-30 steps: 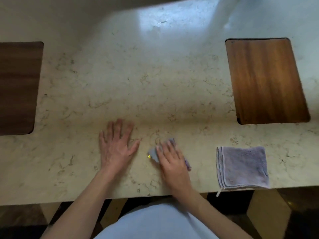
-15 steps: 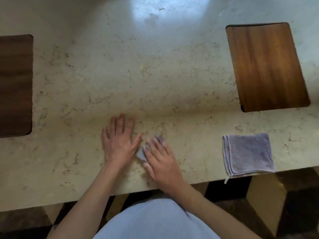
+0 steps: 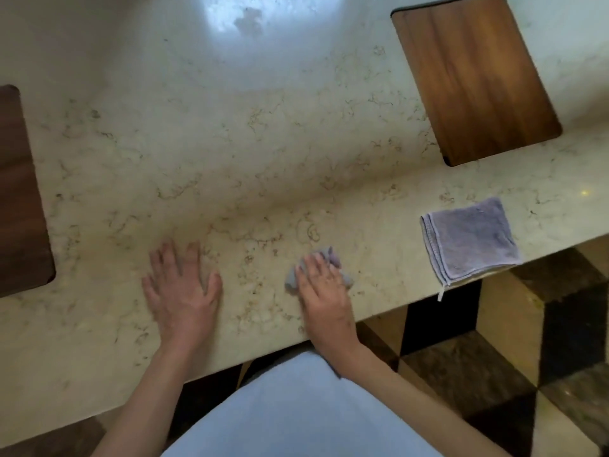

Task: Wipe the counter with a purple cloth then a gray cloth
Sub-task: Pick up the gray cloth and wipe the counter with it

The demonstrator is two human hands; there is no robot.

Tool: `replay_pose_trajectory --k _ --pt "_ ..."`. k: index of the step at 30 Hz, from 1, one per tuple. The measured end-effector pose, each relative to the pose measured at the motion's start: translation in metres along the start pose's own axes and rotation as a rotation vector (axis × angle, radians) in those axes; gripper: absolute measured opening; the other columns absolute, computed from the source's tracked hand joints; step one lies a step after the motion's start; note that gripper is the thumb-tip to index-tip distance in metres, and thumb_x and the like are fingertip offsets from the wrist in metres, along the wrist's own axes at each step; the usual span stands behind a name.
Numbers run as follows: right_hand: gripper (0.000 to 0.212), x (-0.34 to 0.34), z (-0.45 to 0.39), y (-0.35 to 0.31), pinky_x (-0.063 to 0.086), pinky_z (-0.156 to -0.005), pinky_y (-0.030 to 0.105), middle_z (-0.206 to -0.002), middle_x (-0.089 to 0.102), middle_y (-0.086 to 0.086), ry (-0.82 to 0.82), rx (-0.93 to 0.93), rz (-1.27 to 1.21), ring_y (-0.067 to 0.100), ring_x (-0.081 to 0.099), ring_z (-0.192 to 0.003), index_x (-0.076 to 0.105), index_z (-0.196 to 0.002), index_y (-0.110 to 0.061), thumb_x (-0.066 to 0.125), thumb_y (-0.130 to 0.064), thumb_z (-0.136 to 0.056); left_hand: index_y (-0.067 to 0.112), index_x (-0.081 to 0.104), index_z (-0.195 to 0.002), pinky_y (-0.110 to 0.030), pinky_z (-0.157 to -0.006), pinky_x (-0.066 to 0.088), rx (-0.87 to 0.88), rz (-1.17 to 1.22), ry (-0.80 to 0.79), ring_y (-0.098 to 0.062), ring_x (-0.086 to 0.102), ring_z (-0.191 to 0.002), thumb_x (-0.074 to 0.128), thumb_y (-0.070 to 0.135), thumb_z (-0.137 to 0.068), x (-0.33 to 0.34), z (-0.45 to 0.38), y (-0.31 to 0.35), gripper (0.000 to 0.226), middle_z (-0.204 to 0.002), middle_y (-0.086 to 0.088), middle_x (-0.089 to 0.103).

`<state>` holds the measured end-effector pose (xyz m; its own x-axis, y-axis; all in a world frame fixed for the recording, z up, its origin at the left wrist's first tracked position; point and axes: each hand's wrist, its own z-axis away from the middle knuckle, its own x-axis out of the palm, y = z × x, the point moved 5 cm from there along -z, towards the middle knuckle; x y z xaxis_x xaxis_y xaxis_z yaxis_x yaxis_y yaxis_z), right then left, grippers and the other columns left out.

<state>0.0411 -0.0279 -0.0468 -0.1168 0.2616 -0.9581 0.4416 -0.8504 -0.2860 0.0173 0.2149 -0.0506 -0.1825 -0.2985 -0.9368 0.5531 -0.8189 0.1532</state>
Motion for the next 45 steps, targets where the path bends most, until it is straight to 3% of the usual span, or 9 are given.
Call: replay_pose_trajectory --k 4,9,13,17,20,27,35,41,45 --pt "0.043 -0.026 -0.002 0.034 0.036 -0.118 0.043 -0.147 0.054 0.015 -0.054 -0.283 -0.009 0.03 0.044 -0.142 0.059 -0.137 -0.006 0.052 -0.004 -0.094 0.029 0.025 -0.152 -0.056 -0.12 0.004 0.021 0.028 -0.012 -0.027 -0.001 -0.153 0.043 0.049 -0.095 -0.006 -0.001 0.005 0.062 -0.166 -0.009 0.009" --pt "0.057 -0.064 -0.106 0.168 0.032 -0.12 0.052 -0.148 0.051 0.019 0.094 0.323 -0.017 0.042 0.036 -0.143 0.056 -0.138 -0.004 0.041 0.016 -0.087 0.03 0.027 -0.152 -0.059 -0.118 0.005 0.118 -0.02 -0.031 -0.03 0.002 -0.152 0.04 0.054 -0.095 -0.014 -0.03 0.042 0.064 -0.166 -0.009 0.008" --pt "0.045 -0.055 -0.164 0.152 0.013 -0.123 0.048 -0.149 0.05 0.017 0.108 0.431 -0.126 0.043 0.034 -0.145 0.057 -0.138 -0.006 0.038 0.001 -0.098 0.037 0.012 -0.155 -0.06 -0.117 0.0 0.176 -0.06 -0.078 -0.029 -0.006 -0.153 0.029 0.063 -0.096 -0.01 -0.052 0.065 0.067 -0.167 -0.003 -0.004" --pt "0.035 -0.015 -0.09 0.014 0.032 -0.12 0.051 -0.144 0.058 0.012 -0.079 -0.196 -0.308 0.031 0.045 -0.141 0.065 -0.13 -0.01 0.051 -0.015 -0.098 0.039 0.007 -0.156 -0.059 -0.119 -0.002 0.157 -0.075 -0.114 -0.025 -0.012 -0.152 0.022 0.066 -0.093 -0.004 -0.054 0.062 0.07 -0.165 0.002 -0.015" --pt "0.034 -0.026 -0.085 0.04 0.045 -0.111 0.049 -0.136 0.063 0.017 -0.107 -0.495 -0.226 0.036 0.056 -0.131 0.07 -0.123 -0.005 0.053 -0.011 -0.094 0.042 0.001 -0.155 -0.057 -0.119 -0.004 0.147 -0.071 -0.13 -0.023 -0.019 -0.151 0.014 0.069 -0.09 -0.003 -0.054 0.062 0.071 -0.162 0.005 -0.023" --pt "0.052 -0.051 -0.208 0.184 0.019 -0.125 0.039 -0.158 0.041 0.01 0.088 0.299 -0.156 0.033 0.031 -0.149 0.052 -0.145 -0.016 0.051 0.005 -0.098 0.046 -0.013 -0.151 -0.052 -0.116 -0.017 0.138 -0.092 -0.144 -0.02 -0.033 -0.146 -0.001 0.075 -0.085 0.003 -0.056 0.059 0.073 -0.156 0.009 -0.039" --pt "0.032 -0.017 -0.098 -0.004 0.046 -0.11 0.048 -0.134 0.066 0.011 -0.079 -0.374 -0.227 0.03 0.055 -0.133 0.073 -0.12 -0.009 0.063 -0.029 -0.097 0.037 0.018 -0.155 -0.057 -0.118 0.004 0.189 -0.02 -0.095 -0.025 -0.004 -0.153 0.033 0.062 -0.095 -0.007 -0.058 0.052 0.066 -0.167 0.001 -0.002" --pt "0.032 -0.059 -0.195 0.117 0.039 -0.114 0.037 -0.128 0.068 0.014 0.147 0.335 -0.23 0.034 0.055 -0.13 0.074 -0.114 -0.01 0.058 -0.034 -0.098 0.035 0.023 -0.154 -0.059 -0.118 0.009 0.079 -0.039 -0.046 -0.029 0.004 -0.152 0.03 0.061 -0.093 -0.022 -0.051 -0.03 0.066 -0.167 -0.005 0.009" --pt "0.023 -0.013 -0.179 0.009 0.029 -0.101 -0.002 -0.13 0.067 0.016 0.17 0.342 -0.33 0.026 0.063 -0.121 0.074 -0.111 -0.005 0.062 -0.02 -0.099 0.037 0.013 -0.156 -0.057 -0.119 0.005 0.142 -0.07 -0.085 -0.026 -0.002 -0.153 0.014 0.066 -0.093 -0.021 -0.049 -0.058 0.069 -0.167 -0.002 0.001"
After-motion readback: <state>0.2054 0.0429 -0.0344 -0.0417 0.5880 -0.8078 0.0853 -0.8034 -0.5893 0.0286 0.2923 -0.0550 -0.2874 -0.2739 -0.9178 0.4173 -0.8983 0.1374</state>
